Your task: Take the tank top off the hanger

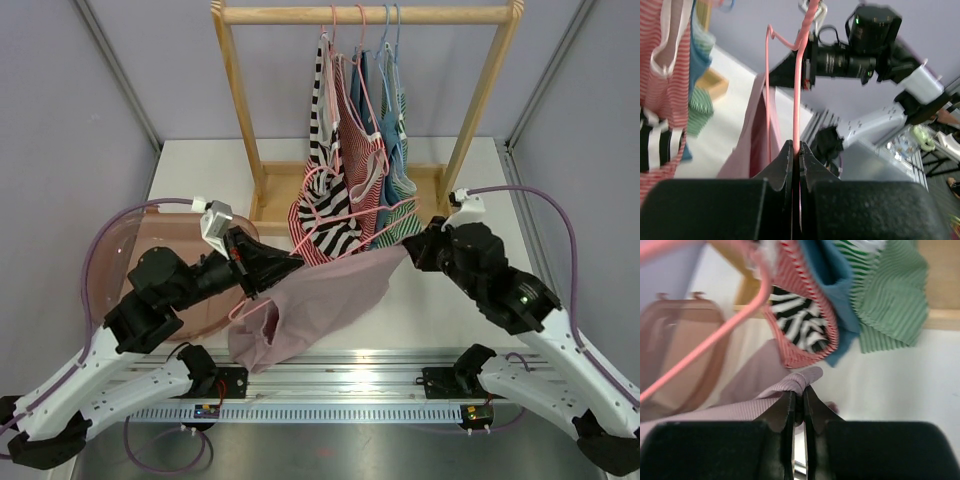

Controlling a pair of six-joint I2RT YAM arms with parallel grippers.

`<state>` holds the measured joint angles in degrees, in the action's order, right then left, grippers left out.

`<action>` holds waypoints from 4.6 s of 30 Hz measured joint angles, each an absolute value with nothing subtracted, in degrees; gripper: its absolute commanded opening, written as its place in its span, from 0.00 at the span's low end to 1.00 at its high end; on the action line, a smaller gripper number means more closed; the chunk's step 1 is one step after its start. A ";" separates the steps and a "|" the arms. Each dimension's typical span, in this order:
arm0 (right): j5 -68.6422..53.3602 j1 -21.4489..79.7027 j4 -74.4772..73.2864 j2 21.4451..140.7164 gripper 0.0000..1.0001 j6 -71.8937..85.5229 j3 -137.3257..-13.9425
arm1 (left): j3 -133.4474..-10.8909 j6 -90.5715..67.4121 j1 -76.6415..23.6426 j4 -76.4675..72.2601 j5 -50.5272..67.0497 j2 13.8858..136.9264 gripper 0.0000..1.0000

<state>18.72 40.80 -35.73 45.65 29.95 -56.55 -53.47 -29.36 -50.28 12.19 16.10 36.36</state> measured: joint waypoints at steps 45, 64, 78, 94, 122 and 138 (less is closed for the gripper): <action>3.03 40.27 -43.29 39.40 0.99 31.94 -48.01 | -77.38 -19.84 -50.06 27.44 -32.25 53.49 0.00; 7.16 40.23 -44.99 24.51 1.00 35.24 -45.43 | -111.00 -19.92 -30.41 29.89 -16.91 83.57 0.00; -1.67 40.23 -38.00 40.45 1.00 37.32 -37.63 | -116.62 -20.01 -28.03 33.32 -13.26 92.92 0.49; 10.02 51.68 -35.99 63.79 1.00 40.82 -38.96 | -98.52 -22.55 -28.01 35.94 -12.14 68.29 0.99; 1.39 54.87 -25.43 66.96 0.00 39.42 -50.78 | -54.70 -18.48 -27.99 41.76 -16.78 19.49 0.99; -9.87 61.06 -25.80 94.98 0.00 32.45 -99.22 | -49.54 -22.98 -25.02 41.12 -33.87 5.82 0.99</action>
<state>-9.87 61.06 -25.80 94.98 32.45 -99.22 -49.54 -22.98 -25.02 41.12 -33.87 5.82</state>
